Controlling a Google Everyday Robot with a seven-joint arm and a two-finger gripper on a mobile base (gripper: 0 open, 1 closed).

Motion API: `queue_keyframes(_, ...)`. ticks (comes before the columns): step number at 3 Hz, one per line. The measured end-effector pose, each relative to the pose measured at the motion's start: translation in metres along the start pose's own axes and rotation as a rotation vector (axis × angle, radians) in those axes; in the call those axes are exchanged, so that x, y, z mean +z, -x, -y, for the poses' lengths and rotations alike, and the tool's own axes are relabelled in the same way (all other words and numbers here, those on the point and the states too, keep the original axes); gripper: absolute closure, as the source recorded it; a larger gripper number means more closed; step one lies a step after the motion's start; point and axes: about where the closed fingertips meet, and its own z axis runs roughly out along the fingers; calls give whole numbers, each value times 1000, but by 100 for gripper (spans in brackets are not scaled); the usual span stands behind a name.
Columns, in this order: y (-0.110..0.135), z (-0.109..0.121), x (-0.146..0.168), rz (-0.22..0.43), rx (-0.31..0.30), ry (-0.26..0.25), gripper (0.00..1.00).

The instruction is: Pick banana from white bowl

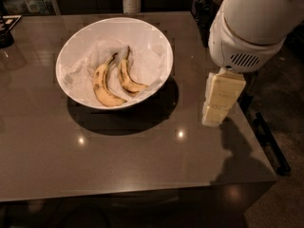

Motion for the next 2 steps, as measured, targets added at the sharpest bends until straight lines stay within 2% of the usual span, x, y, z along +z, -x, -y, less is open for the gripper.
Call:
queue_keyframes(1,10,9,0,40,39,-58,0)
queue_keyframes(2,10,9,0,40,39,-58,0)
